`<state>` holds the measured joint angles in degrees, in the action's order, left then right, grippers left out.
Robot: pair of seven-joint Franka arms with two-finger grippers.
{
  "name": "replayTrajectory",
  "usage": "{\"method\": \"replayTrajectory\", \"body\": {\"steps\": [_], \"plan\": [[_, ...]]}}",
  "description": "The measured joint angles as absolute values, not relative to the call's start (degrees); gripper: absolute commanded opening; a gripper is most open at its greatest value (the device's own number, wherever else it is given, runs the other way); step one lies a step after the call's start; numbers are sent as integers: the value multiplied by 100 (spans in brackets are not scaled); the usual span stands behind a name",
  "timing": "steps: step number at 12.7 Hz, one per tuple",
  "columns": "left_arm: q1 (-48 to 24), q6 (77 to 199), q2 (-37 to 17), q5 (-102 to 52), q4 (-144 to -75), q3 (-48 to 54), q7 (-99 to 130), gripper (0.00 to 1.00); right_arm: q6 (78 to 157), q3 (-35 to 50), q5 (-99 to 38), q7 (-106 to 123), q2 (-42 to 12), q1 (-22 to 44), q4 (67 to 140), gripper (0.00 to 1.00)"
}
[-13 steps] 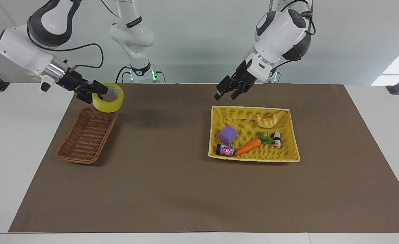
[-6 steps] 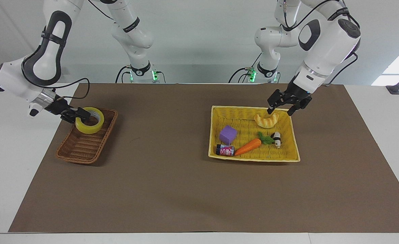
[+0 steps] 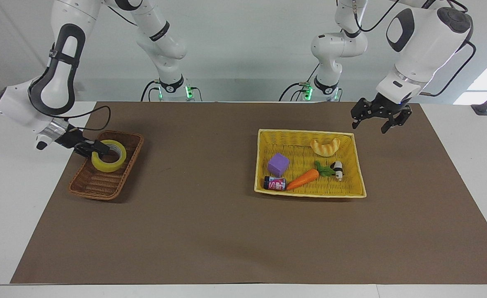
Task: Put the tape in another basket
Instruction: 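Lower the tape into the brown basket while the left gripper withdraws, then open the right gripper and release the tape in the brown basket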
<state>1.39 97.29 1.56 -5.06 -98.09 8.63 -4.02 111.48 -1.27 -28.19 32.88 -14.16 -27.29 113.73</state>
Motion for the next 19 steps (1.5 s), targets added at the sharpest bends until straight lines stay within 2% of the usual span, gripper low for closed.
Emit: {"method": "replayTrajectory", "body": {"steps": [1,2,6,11,15,19], "plan": [[175,9547,170,-386,-9757,864,-433,100,11170,-127,-2819,3288,-1466,-2728,11373,95],[212,9394,186,-320,-9709,863,-449,100,11177,-125,-2820,3288,-1498,-2723,11373,100],[290,8844,193,-88,-9277,846,-488,100,11178,-124,-2819,3229,-1507,-2717,11288,100],[457,8737,186,-86,-9126,794,-488,100,11034,-35,-2445,2164,-1431,-2504,10338,100],[483,8715,349,-86,-9026,798,-488,100,11020,-16,-1801,1410,-1150,-1947,9967,100],[483,8705,363,-86,-9026,797,-488,100,10851,11,-725,207,-584,-1094,9897,100]]}}
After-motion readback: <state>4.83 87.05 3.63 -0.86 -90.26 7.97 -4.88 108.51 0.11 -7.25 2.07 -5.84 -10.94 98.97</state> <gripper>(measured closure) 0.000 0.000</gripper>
